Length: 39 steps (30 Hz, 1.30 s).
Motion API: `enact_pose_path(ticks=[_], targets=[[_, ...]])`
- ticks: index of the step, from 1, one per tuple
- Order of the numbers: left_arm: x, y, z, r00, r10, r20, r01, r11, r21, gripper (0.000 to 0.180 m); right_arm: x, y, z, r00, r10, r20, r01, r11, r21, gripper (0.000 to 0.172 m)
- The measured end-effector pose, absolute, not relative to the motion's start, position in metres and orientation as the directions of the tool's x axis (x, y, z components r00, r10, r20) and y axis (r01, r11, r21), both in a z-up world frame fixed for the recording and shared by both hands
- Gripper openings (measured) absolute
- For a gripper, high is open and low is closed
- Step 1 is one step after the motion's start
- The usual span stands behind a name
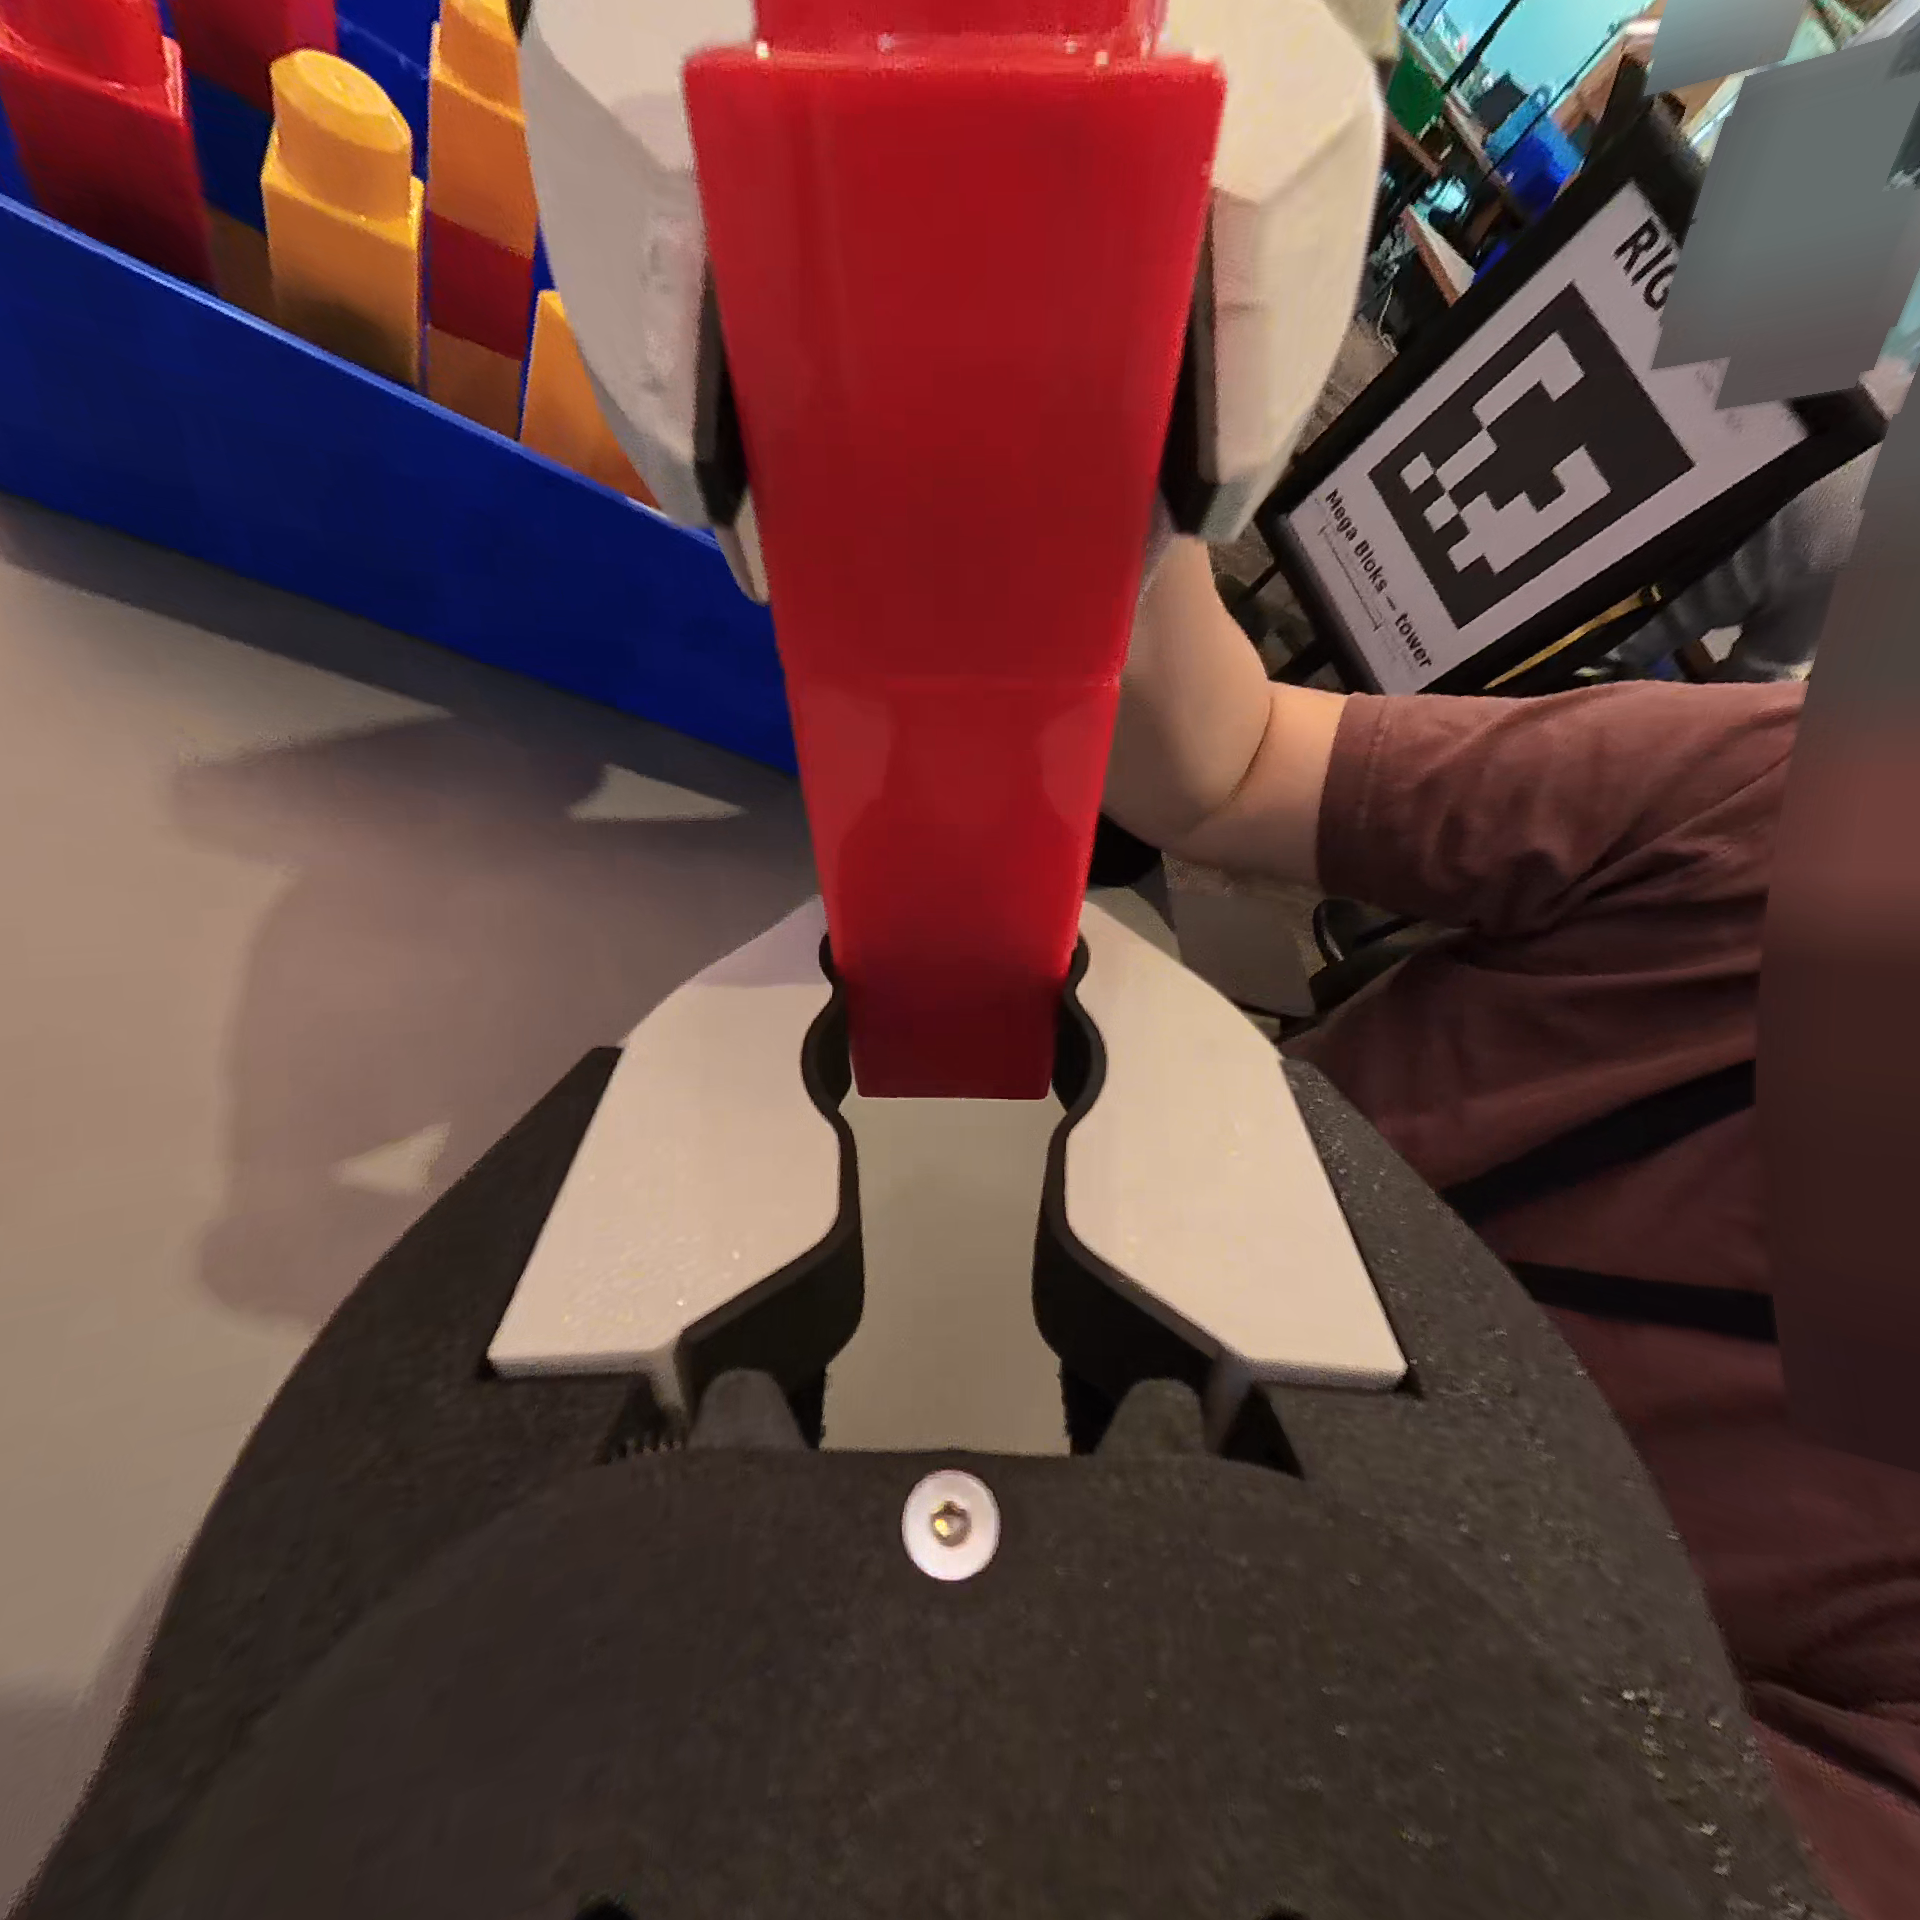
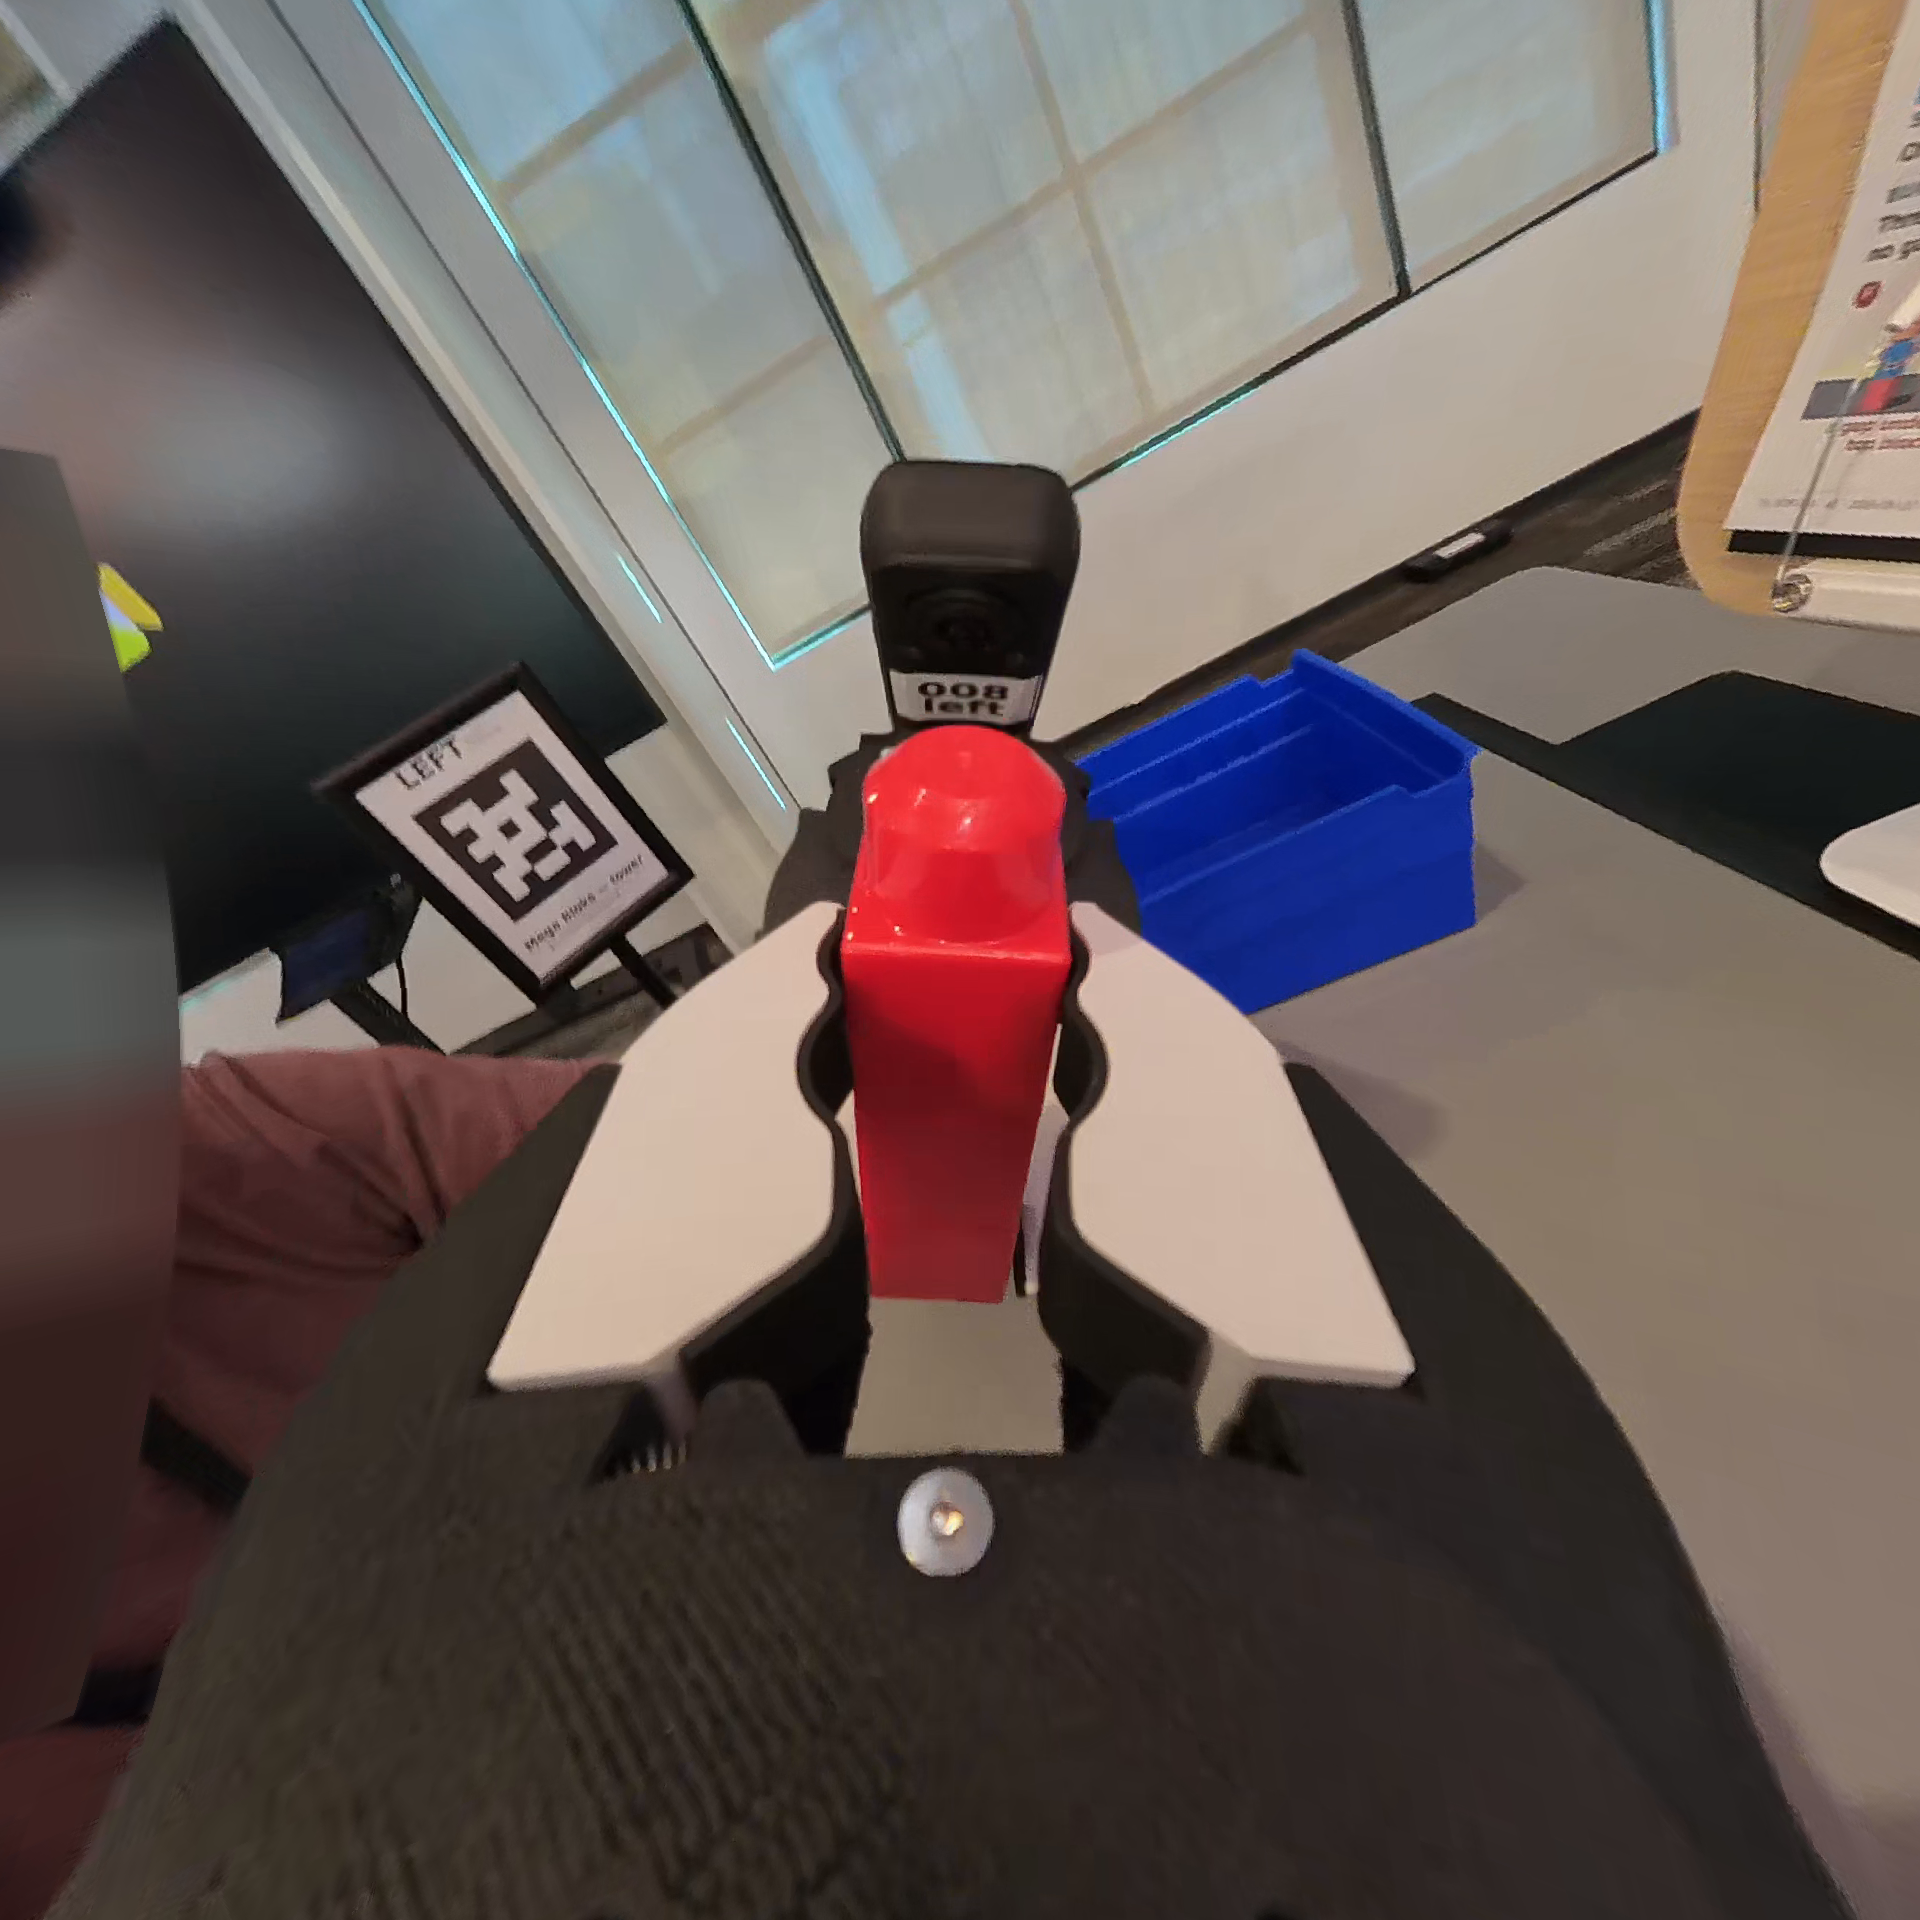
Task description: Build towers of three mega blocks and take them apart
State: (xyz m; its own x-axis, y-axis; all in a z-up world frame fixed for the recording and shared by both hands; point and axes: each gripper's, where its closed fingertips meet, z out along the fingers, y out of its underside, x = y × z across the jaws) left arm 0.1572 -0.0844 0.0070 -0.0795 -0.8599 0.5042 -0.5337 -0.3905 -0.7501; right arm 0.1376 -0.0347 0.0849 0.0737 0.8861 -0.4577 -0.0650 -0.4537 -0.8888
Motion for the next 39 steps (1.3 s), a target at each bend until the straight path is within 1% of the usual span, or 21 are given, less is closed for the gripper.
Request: enact_pose_path(ticks=[3,6,11,13,16,18,19,22,24,25,26,28,29,30,31,33,35,37,39], targets=[[0.158,-0.087,0.010,-0.093,-0.868,0.487,-0.530,-0.371,-0.763,0.035,0.140,-0.040,0.088,0.056,0.900,-0.433,-0.051,-0.431,-0.901,0.038],[0.158,-0.089,0.006,-0.103,-0.864,0.493,-0.549,-0.364,-0.753,0.035,0.138,-0.042,0.083,0.062,0.904,-0.422,-0.019,-0.422,-0.906,0.038],[0.157,-0.090,0.005,-0.111,-0.859,0.499,-0.552,-0.364,-0.750,0.035,0.137,-0.042,0.082,0.058,0.905,-0.421,-0.014,-0.421,-0.907,0.038],[0.156,-0.089,0.006,-0.113,-0.859,0.499,-0.550,-0.364,-0.752,0.035,0.136,-0.042,0.083,0.068,0.903,-0.424,-0.017,-0.424,-0.906,0.038],[0.155,-0.084,0.015,-0.115,-0.876,0.469,-0.503,-0.356,-0.788,0.036,0.138,-0.040,0.092,0.085,0.912,-0.401,-0.056,-0.398,-0.916,0.038],[0.152,-0.075,0.028,-0.098,-0.902,0.420,-0.431,-0.342,-0.835,0.036,0.141,-0.033,0.090,0.183,0.920,-0.347,-0.034,-0.347,-0.937,0.066],[0.148,-0.074,0.032,-0.096,-0.906,0.413,-0.422,-0.338,-0.841,0.036,0.142,-0.035,0.090,0.187,0.926,-0.328,-0.018,-0.330,-0.944,0.066],[0.141,-0.071,0.036,-0.074,-0.926,0.371,-0.415,-0.310,-0.855,0.036,0.135,-0.043,0.091,0.130,0.926,-0.353,-0.022,-0.353,-0.935,0.059],[0.141,-0.075,0.039,-0.088,-0.926,0.367,-0.417,-0.301,-0.858,0.036,0.127,-0.046,0.081,0.115,0.923,-0.367,0.028,-0.372,-0.928,0.057],[0.141,-0.075,0.038,-0.082,-0.928,0.362,-0.423,-0.297,-0.856,0.036,0.124,-0.048,0.077,0.105,0.928,-0.357,0.053,-0.363,-0.930,0.052],[0.141,-0.072,0.033,-0.050,-0.936,0.348,-0.440,-0.292,-0.849,0.036,0.123,-0.052,0.078,0.079,0.937,-0.339,0.056,-0.344,-0.937,0.035],[0.141,-0.073,0.031,-0.051,-0.931,0.362,-0.445,-0.304,-0.843,0.038,0.121,-0.054,0.075,0.098,0.951,-0.294,0.097,-0.303,-0.948,0.035],[0.142,-0.075,0.034,-0.066,-0.922,0.381,-0.438,-0.316,-0.842,0.044,0.122,-0.055,0.075,0.114,0.956,-0.270,0.115,-0.282,-0.952,0.035],[0.142,-0.077,0.039,-0.080,-0.916,0.394,-0.420,-0.327,-0.846,0.053,0.125,-0.055,0.078,0.140,0.961,-0.240,0.120,-0.257,-0.959,0.035],[0.140,-0.077,0.045,-0.089,-0.915,0.393,-0.397,-0.330,-0.857,0.057,0.128,-0.056,0.083,0.158,0.964,-0.213,0.118,-0.233,-0.965,0.035],[0.134,-0.077,0.055,-0.091,-0.924,0.372,-0.371,-0.315,-0.873,0.059,0.144,-0.059,0.099,0.206,0.966,-0.158,0.110,-0.183,-0.977,0.035],[0.124,-0.077,0.063,-0.078,-0.939,0.336,-0.357,-0.288,-0.889,0.060,0.173,-0.067,0.126,0.285,0.955,-0.086,0.072,-0.111,-0.991,0.035],[0.113,-0.076,0.068,-0.048,-0.953,0.301,-0.356,-0.265,-0.896,0.061,0.214,-0.079,0.158,0.392,0.920,-0.031,-0.002,-0.033,-0.999,0.035],[0.105,-0.076,0.070,-0.027,-0.960,0.278,-0.366,-0.249,-0.897,0.060,0.265,-0.082,0.174,0.578,0.816,0.004,-0.044,0.037,-0.998,0.035]])
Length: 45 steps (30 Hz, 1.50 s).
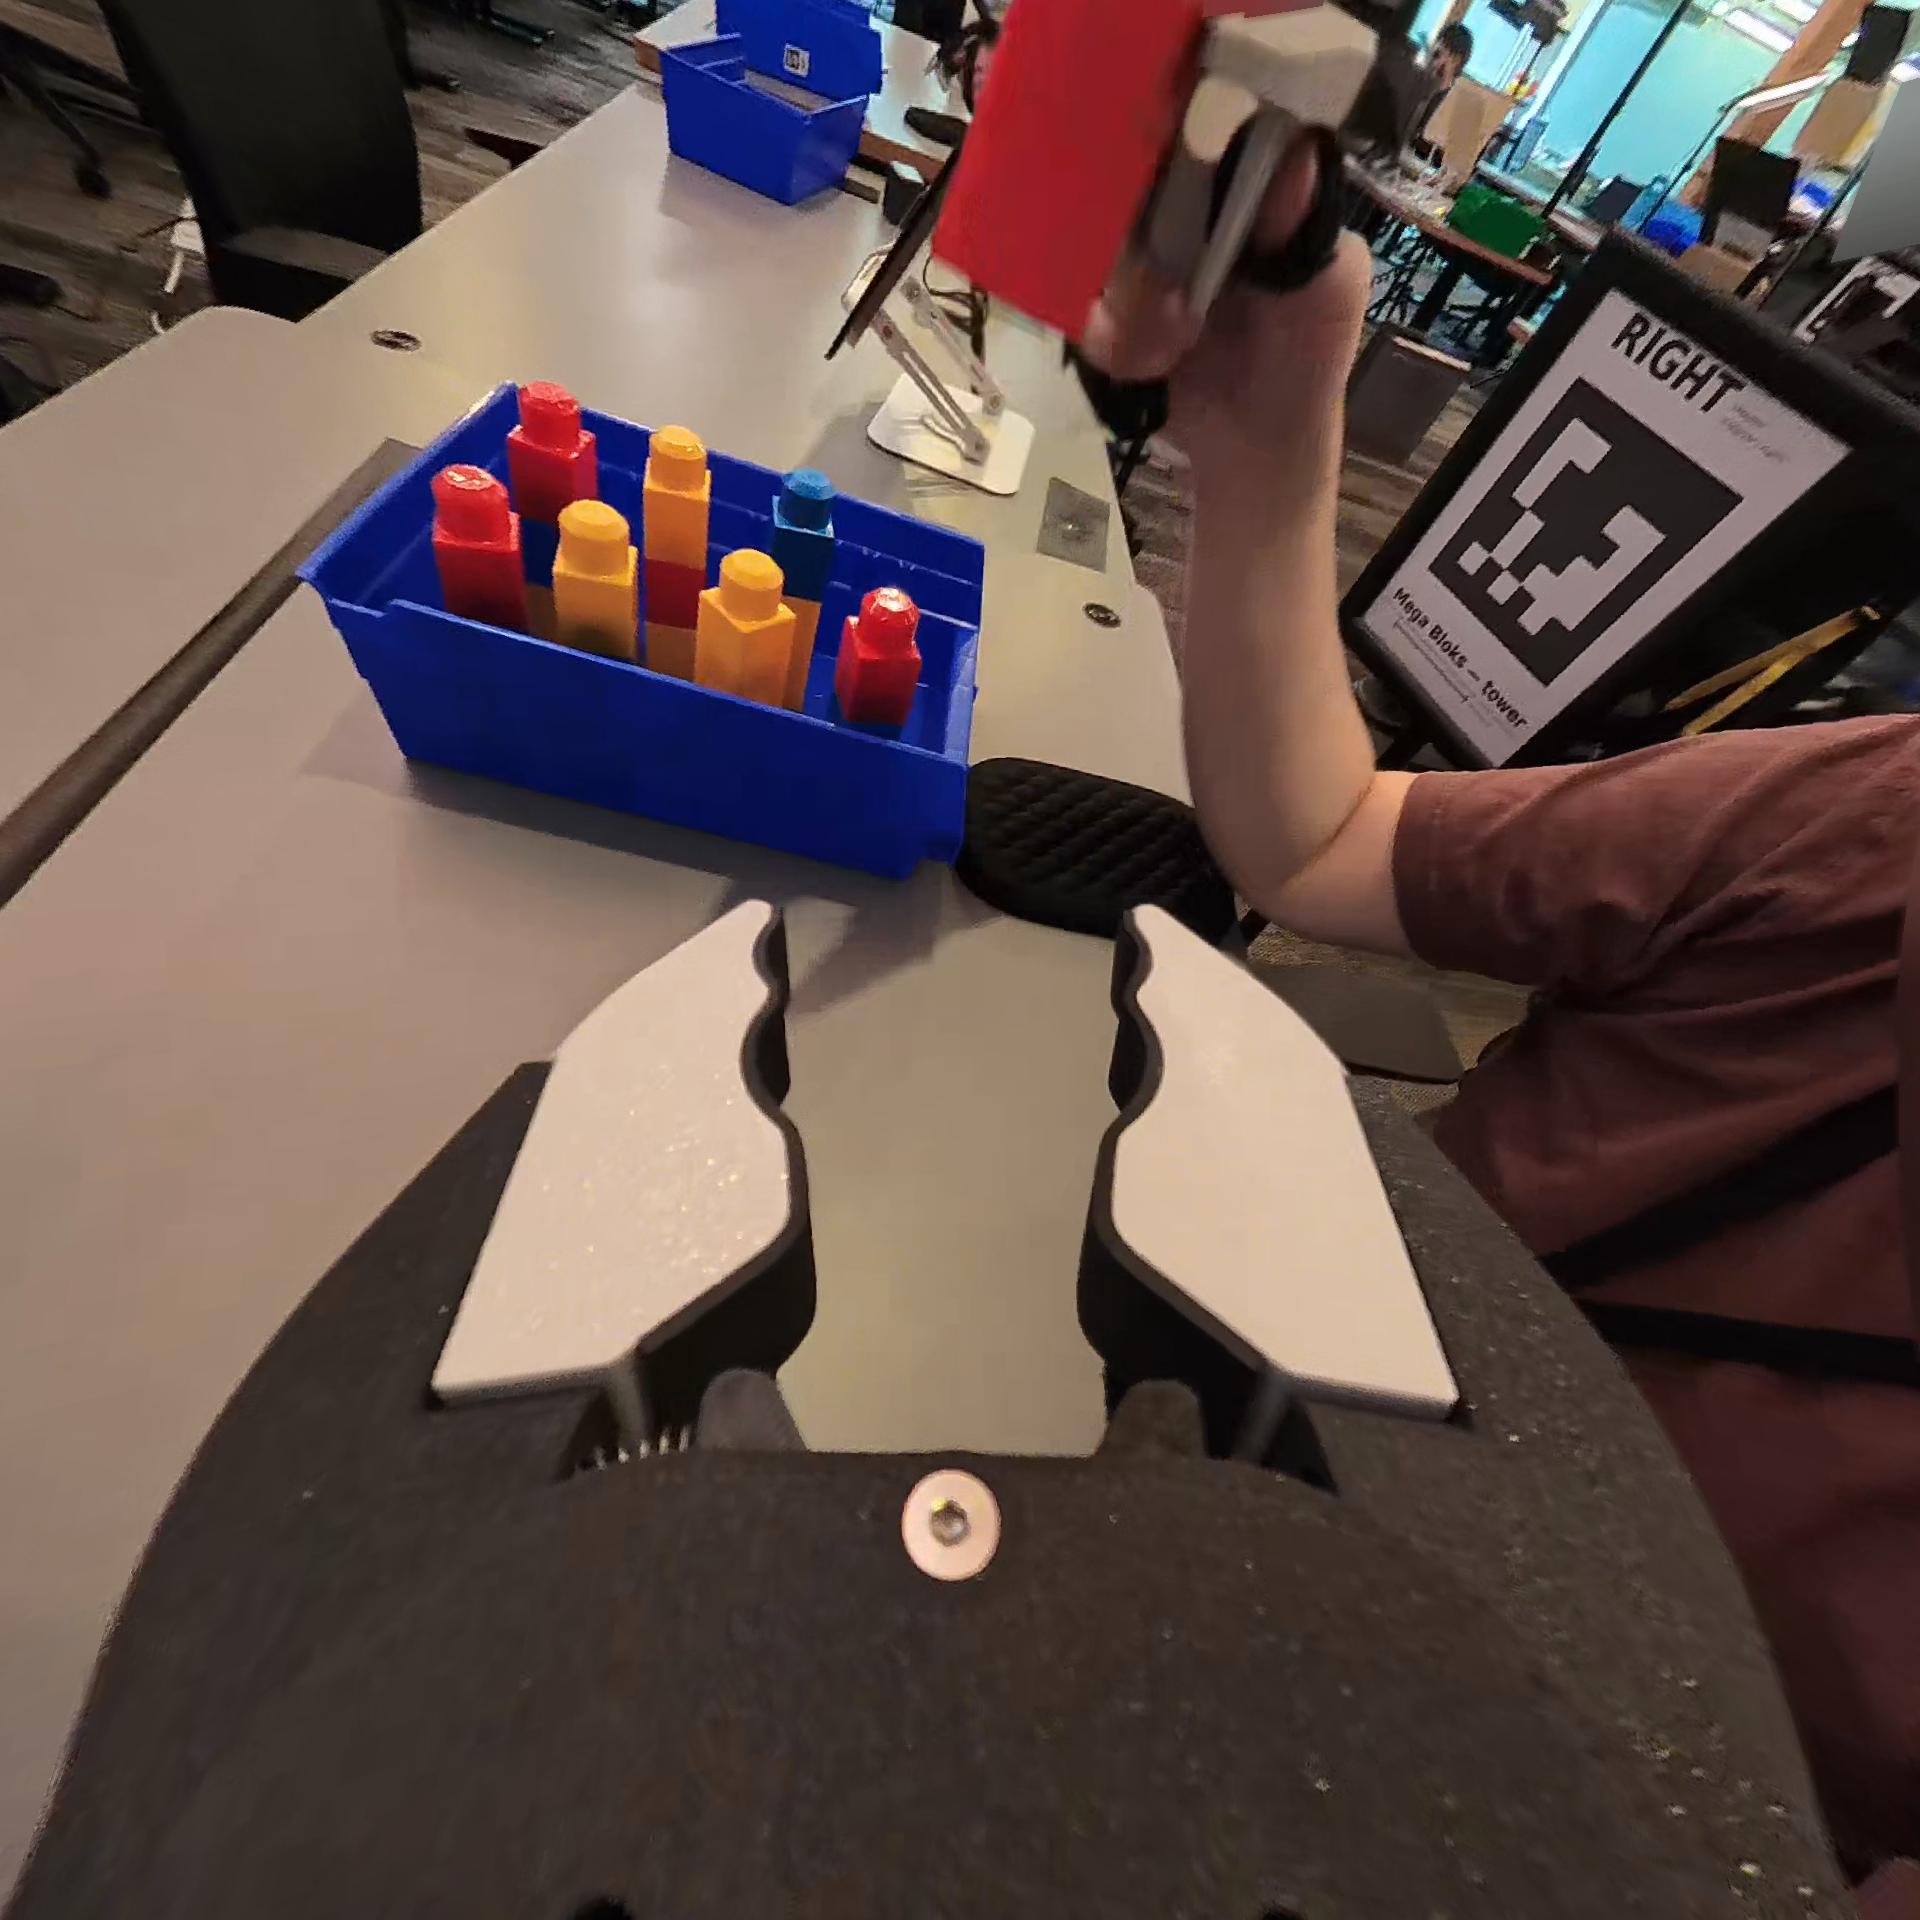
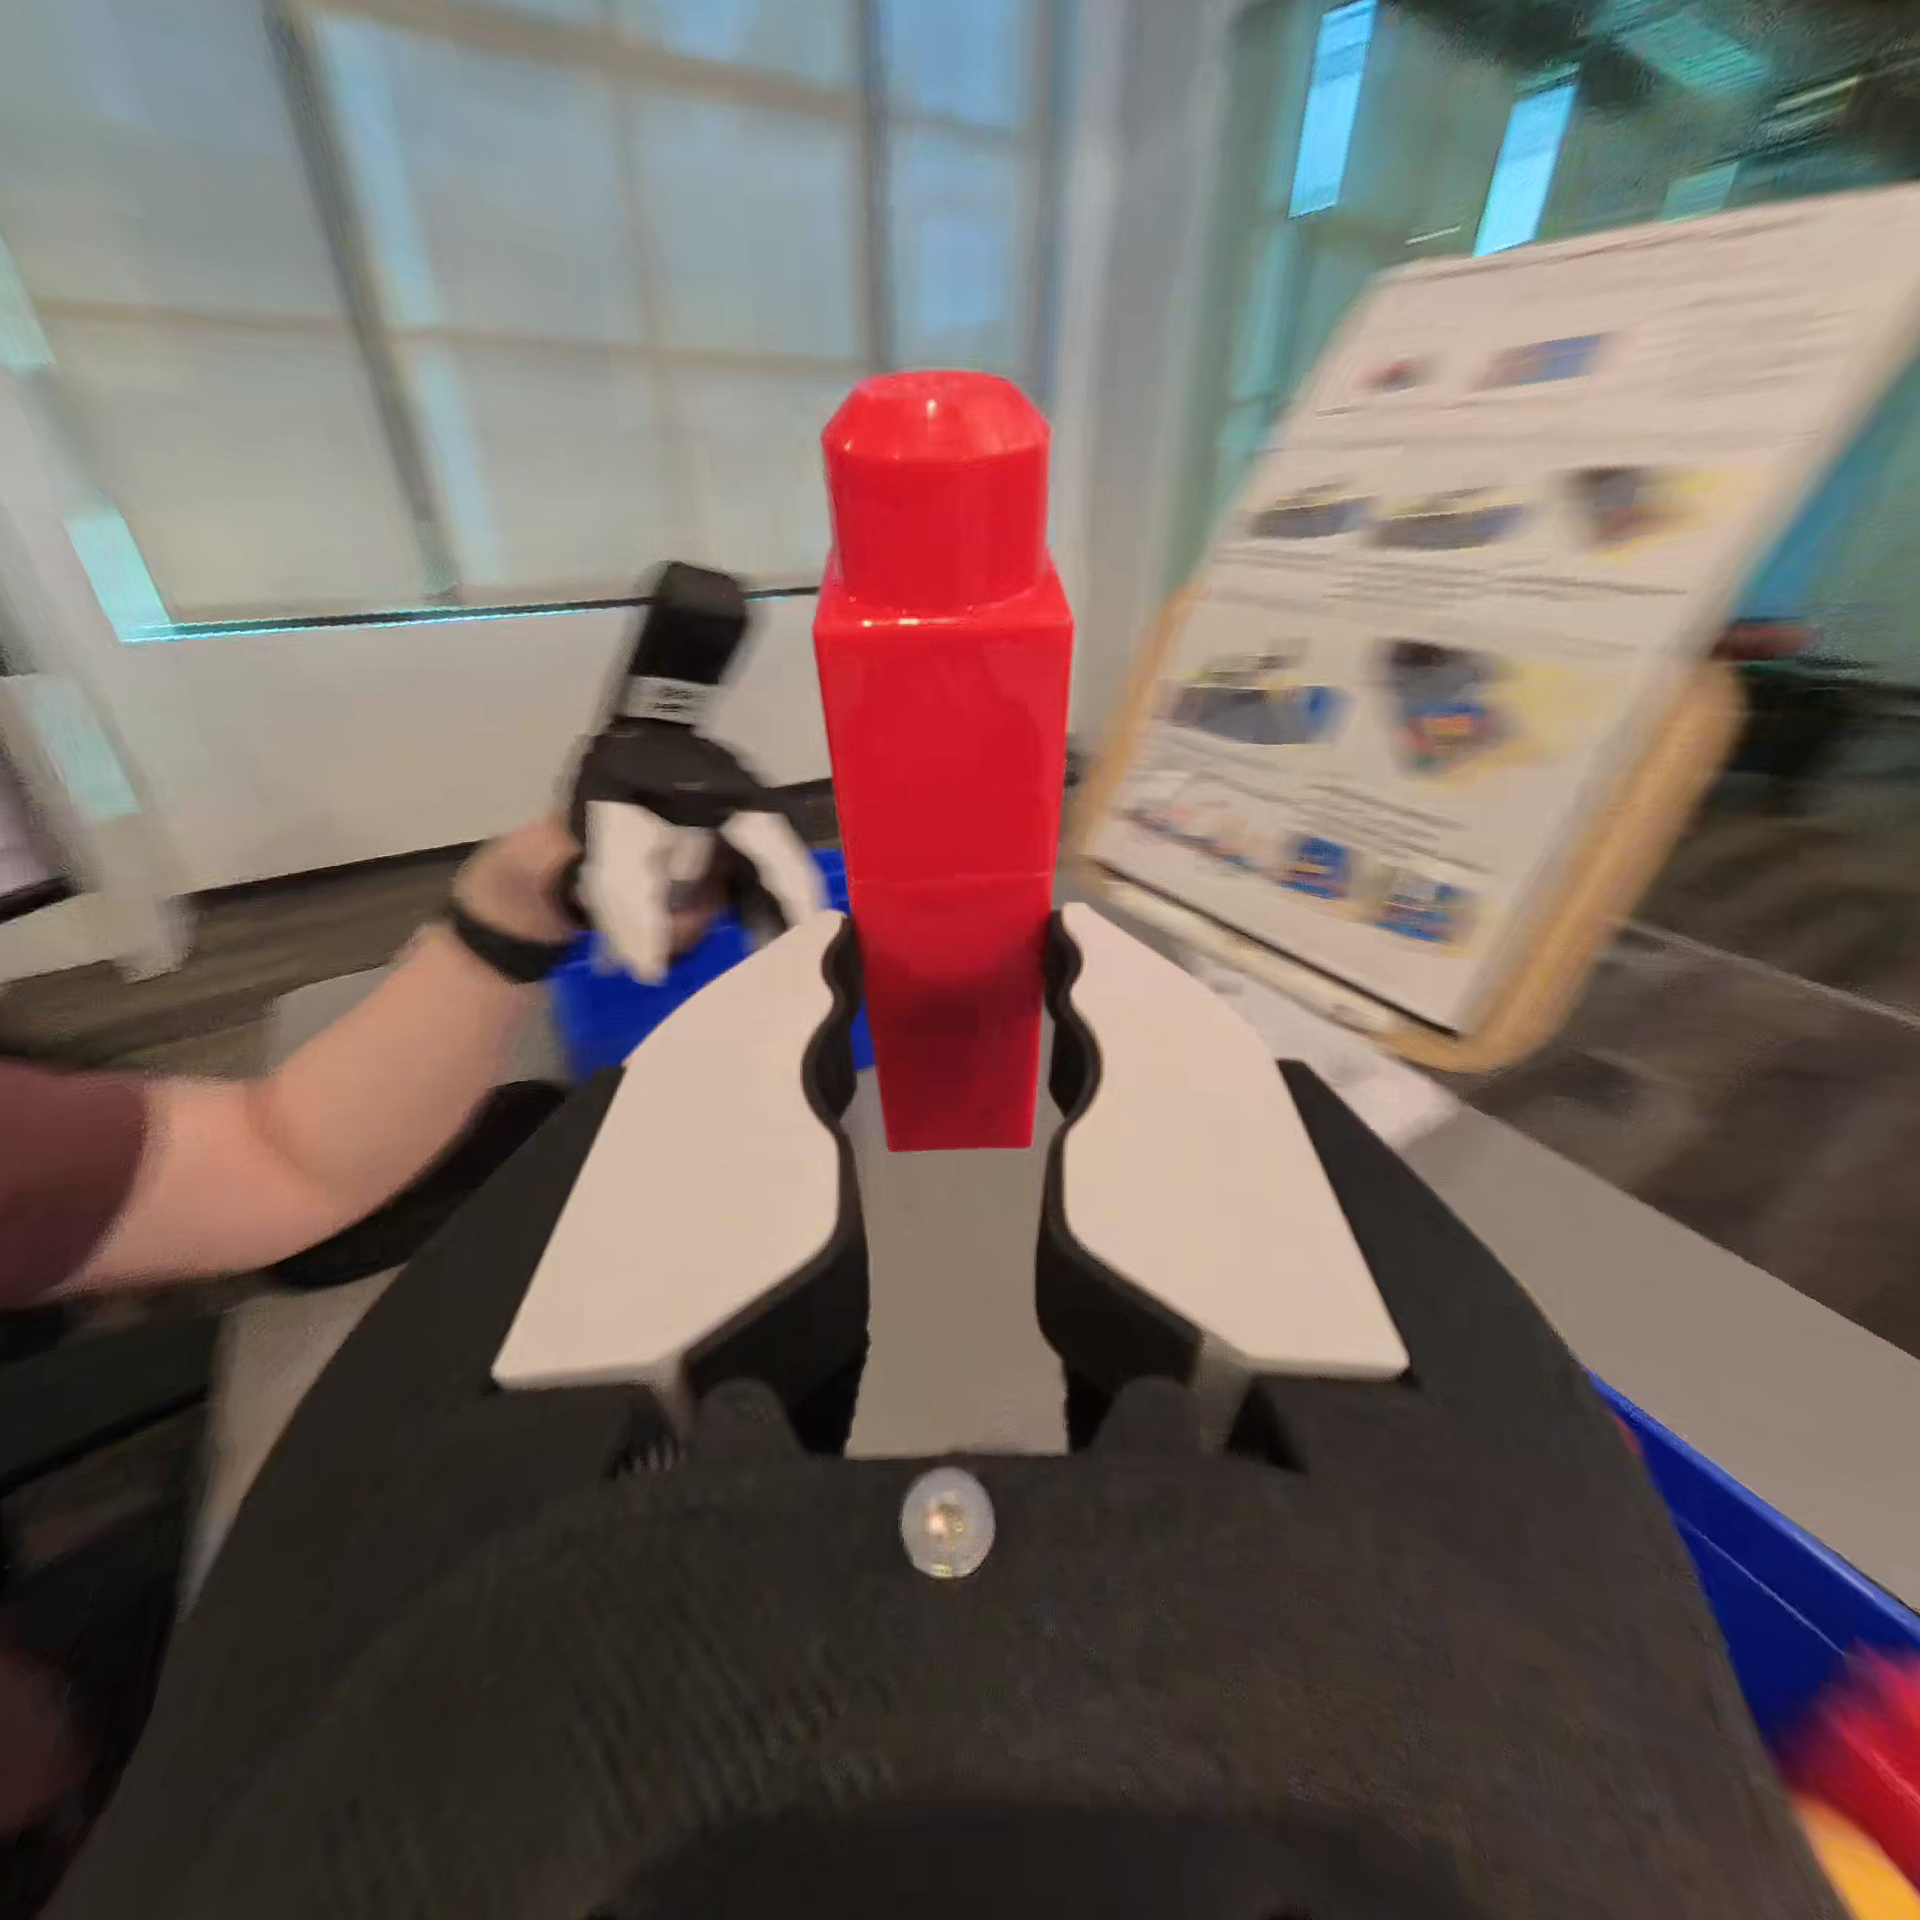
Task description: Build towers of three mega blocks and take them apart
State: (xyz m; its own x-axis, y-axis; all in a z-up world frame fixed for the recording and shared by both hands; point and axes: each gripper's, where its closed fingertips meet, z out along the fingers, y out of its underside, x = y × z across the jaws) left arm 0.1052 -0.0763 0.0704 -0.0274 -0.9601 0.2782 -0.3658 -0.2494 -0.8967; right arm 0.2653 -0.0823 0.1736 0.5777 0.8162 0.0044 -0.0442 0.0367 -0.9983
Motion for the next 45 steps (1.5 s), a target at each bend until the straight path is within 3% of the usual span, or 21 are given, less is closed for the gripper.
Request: enact_pose_path(ticks=[3,6,11,18,33,45], targets=[[0.102,-0.078,0.078,-0.033,-0.959,0.281,-0.350,-0.252,-0.902,0.059,0.351,-0.083,0.149,0.849,0.528,0.032,-0.021,0.095,-0.995,0.035],[0.102,-0.081,0.083,-0.045,-0.960,0.276,-0.335,-0.246,-0.909,0.058,0.412,-0.090,0.088,0.946,0.321,-0.051,-0.072,0.054,-0.996,0.034],[0.102,-0.086,0.087,-0.053,-0.964,0.260,-0.329,-0.229,-0.916,0.057,0.440,-0.084,-0.015,0.967,0.178,-0.184,-0.159,-0.149,-0.976,0.035],[0.101,-0.092,0.091,-0.067,-0.966,0.248,-0.325,-0.214,-0.921,0.054,0.449,-0.081,-0.078,0.989,0.055,-0.139,-0.109,-0.378,-0.919,0.035],[0.099,-0.097,0.089,-0.072,-0.969,0.237,-0.340,-0.200,-0.919,0.052,0.452,-0.080,-0.107,0.998,0.060,-0.002,0.036,-0.622,-0.782,0.037],[0.102,-0.099,0.084,-0.078,-0.965,0.249,-0.365,-0.205,-0.908,0.052,0.452,-0.101,-0.109,0.995,0.058,-0.077,-0.017,-0.687,-0.727,0.037]])
